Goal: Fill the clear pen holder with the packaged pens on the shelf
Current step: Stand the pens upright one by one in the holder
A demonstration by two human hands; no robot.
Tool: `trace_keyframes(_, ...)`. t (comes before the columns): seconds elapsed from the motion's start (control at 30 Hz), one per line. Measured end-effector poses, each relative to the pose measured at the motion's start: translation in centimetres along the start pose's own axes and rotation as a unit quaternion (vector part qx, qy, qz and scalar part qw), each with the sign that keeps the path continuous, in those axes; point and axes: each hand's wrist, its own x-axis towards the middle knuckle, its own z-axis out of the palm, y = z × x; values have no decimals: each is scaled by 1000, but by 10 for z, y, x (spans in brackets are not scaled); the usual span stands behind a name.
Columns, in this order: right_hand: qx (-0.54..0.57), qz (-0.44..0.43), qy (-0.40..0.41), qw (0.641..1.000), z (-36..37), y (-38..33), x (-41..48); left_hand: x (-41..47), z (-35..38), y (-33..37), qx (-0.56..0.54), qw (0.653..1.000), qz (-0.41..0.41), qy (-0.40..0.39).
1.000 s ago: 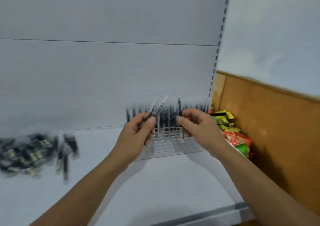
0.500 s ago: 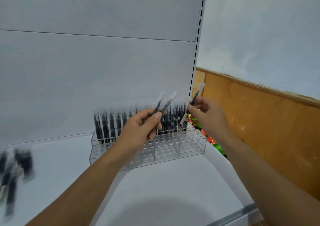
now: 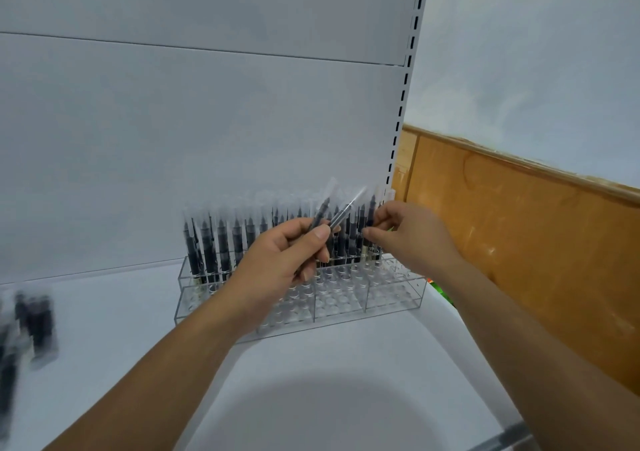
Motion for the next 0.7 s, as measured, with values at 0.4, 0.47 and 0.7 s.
trace_keyframes(0.4, -22, 31, -49, 998, -2, -1, -8, -2, 1, 0, 7, 1000, 2, -5)
trace_keyframes(0.47, 0, 10, -1, 1000, -9, -6, -14, -2, 1, 0, 8, 1000, 2, -3)
trace_keyframes(0.7, 329, 2, -122, 936, -11, -39, -34, -1, 3, -1, 14, 1000, 8, 4)
